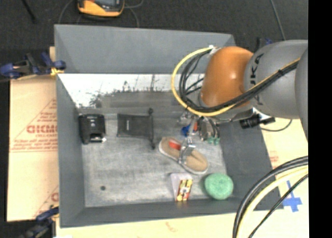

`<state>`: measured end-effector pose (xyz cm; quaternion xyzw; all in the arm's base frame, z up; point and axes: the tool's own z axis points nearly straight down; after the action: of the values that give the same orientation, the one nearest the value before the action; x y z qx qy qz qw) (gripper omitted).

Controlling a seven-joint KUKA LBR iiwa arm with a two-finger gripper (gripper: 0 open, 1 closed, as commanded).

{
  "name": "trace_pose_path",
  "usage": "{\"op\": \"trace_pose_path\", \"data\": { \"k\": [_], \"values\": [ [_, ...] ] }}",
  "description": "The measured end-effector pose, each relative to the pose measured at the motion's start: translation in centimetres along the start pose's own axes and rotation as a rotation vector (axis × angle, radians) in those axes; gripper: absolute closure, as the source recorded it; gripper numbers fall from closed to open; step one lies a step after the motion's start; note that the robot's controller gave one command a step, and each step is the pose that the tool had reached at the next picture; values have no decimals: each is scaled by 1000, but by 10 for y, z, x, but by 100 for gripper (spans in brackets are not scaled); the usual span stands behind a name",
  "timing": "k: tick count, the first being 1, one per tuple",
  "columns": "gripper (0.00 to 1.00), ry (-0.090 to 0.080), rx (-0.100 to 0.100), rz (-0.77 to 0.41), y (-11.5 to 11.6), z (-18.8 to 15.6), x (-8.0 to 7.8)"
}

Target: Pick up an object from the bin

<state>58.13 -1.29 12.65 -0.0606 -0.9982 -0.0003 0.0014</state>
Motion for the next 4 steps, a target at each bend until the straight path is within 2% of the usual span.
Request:
{"op": "trace_pose_path", "data": {
  "k": [1, 2, 3, 4],
  "values": [
    [0, -10, 0, 26, -5, -19, -6],
    [0, -9, -2, 90, -7, 54, -11],
    [100, -19, -3, 189, -8, 52, -6],
    [100, -19, -3, 189, -8, 52, -6]
  ]
}}
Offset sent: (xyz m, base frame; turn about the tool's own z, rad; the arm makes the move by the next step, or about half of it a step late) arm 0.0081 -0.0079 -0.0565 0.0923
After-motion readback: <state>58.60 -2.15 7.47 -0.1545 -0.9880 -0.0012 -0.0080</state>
